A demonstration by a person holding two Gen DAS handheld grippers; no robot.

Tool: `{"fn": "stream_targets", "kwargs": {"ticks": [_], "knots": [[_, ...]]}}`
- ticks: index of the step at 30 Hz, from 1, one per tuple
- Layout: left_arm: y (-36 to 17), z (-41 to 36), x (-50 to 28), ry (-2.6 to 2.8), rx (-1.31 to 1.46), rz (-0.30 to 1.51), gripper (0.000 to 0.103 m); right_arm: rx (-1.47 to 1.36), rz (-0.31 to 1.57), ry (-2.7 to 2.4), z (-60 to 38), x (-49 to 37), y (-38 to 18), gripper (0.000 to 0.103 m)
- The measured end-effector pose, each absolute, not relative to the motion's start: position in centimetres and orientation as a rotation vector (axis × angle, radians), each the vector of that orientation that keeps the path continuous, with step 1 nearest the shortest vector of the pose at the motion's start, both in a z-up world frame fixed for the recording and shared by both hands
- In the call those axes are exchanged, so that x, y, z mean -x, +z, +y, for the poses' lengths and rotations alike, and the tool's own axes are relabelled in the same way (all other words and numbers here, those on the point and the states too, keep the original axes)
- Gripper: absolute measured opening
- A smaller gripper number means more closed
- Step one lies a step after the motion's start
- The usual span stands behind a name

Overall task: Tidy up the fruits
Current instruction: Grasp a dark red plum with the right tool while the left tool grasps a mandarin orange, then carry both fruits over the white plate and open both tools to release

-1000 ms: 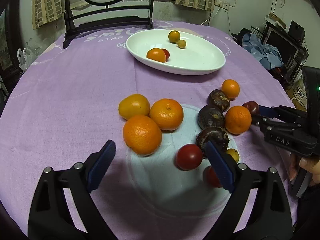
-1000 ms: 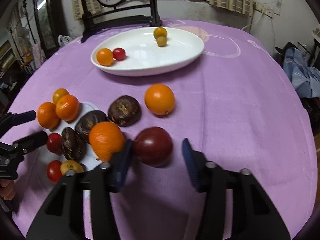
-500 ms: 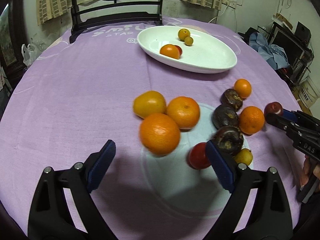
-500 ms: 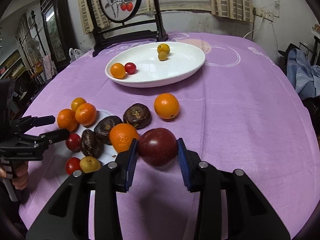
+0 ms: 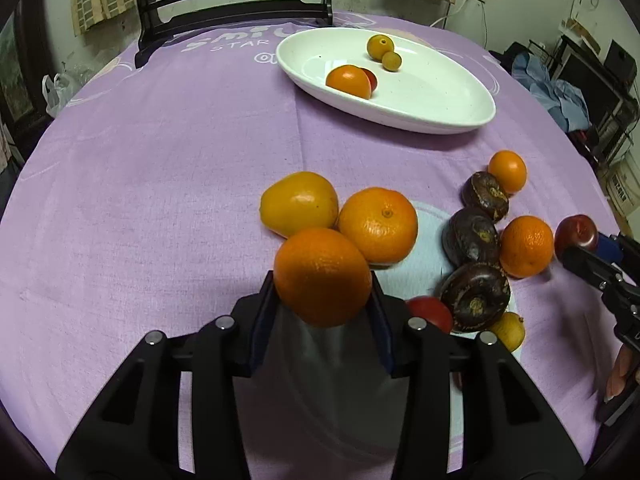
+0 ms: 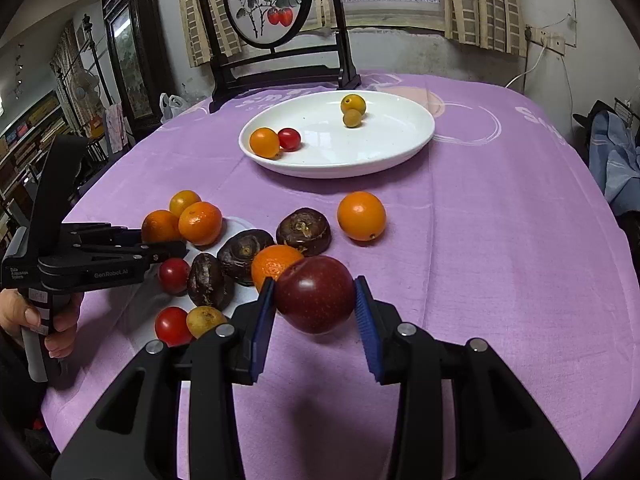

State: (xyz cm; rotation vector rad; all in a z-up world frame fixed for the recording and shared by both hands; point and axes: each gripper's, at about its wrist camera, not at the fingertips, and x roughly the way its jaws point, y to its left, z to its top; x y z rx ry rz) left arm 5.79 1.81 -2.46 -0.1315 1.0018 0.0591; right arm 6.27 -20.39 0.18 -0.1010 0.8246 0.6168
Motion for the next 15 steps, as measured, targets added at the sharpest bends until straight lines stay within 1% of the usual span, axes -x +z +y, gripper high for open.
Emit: {"fn": "stream_targets", "kwargs": {"ticks": [7,11,15], "knots": [[-1.1,1.6,-4.6,0.041,0.142,0.984,0.043,0.098,0.811,0.611,-20.4,-6.3,0.2,0.039],[1.3,0.9,-4.3,0.004,0.125,0.944,0.043,0.093,0.786,0.594,-20.3,-6.2,1.0,0.039],[4.0,-0.3,-5.3,-0.007,0.056,0.890,0.043,0.100,0.749,0.620,-19.4,-6.0,3.3,0.039]]}}
